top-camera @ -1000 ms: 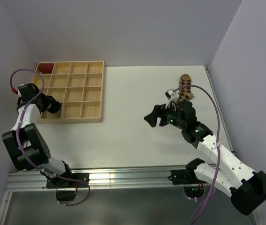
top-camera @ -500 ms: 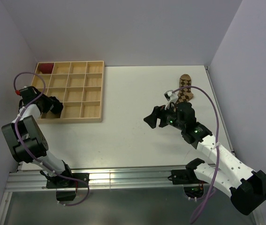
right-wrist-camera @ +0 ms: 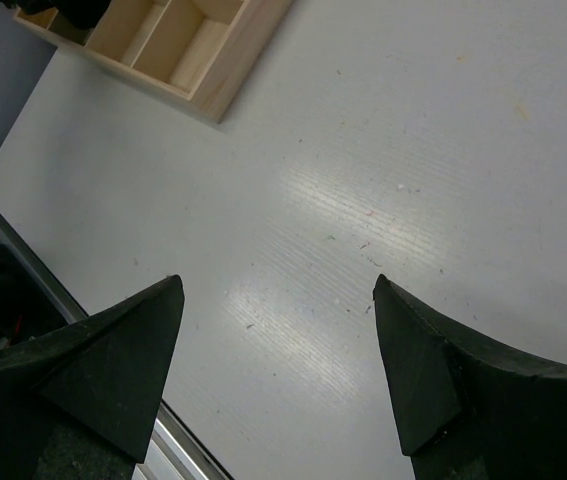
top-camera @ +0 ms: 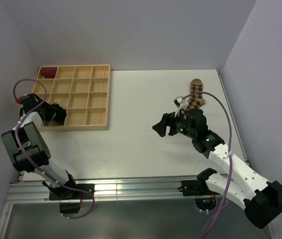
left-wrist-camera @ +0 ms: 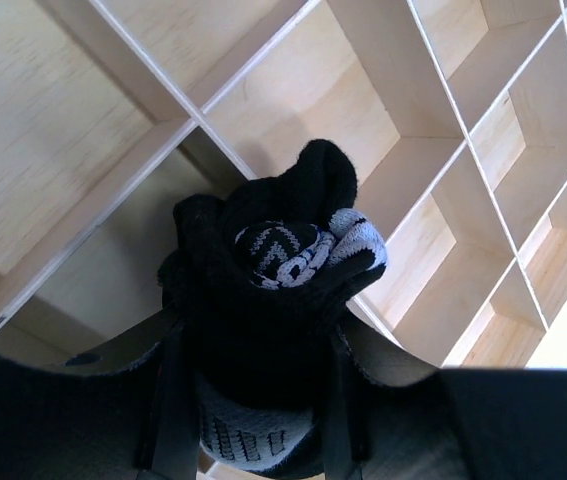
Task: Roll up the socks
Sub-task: Place the sock in the storage box.
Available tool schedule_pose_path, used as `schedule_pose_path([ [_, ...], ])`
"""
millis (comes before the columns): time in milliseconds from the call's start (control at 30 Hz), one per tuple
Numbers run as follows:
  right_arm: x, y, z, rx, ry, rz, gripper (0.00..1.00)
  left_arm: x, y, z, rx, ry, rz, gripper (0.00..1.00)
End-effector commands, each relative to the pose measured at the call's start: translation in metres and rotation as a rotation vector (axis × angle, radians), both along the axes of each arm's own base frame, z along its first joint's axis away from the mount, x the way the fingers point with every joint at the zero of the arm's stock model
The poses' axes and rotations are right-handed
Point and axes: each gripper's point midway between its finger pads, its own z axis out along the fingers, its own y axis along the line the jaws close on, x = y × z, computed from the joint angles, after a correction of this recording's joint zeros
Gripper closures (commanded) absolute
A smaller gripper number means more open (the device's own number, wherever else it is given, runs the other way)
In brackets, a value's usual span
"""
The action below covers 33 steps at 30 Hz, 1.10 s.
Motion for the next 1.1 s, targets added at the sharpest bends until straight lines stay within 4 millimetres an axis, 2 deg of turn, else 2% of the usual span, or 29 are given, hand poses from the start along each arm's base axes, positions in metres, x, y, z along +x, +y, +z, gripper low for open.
schedule_pose_path([
  [0,0.003,0.001,0.01,0.013,-0.057,0.006,0.16,-0.037,0.021,-0.022,0.059,0.14,0.091,1.0],
  [167,0.003,0.001,0.01,0.013,-0.059,0.006,0.17,-0.041,0.023,-0.019,0.08,0.144,0.078,1.0],
  [400,0.003,0.001,0.01,0.013,-0.061,0.006,0.17,-0.042,0.019,-0.031,0.069,0.158,0.061,1.0],
  [533,0.003,0.001,0.009,0.013,-0.059,0.008,0.17,-0.042,0.018,-0.031,0.063,0.158,0.056,1.0],
  [733,0.003,0.0,0.012,0.009,-0.063,0.008,0.17,-0.053,0.015,-0.037,0.048,0.243,0.048,1.0],
  [900,0.003,0.0,0.011,0.007,-0.062,0.008,0.17,-0.058,0.012,-0.026,0.08,0.27,0.053,1.0],
  [1000,0.003,0.001,0.012,0.012,-0.066,0.006,0.17,-0.052,-0.002,-0.017,0.081,0.255,0.029,1.0],
  [1067,0.003,0.001,0.011,0.011,-0.065,0.007,0.17,-0.05,-0.005,-0.02,0.093,0.279,0.033,1.0],
])
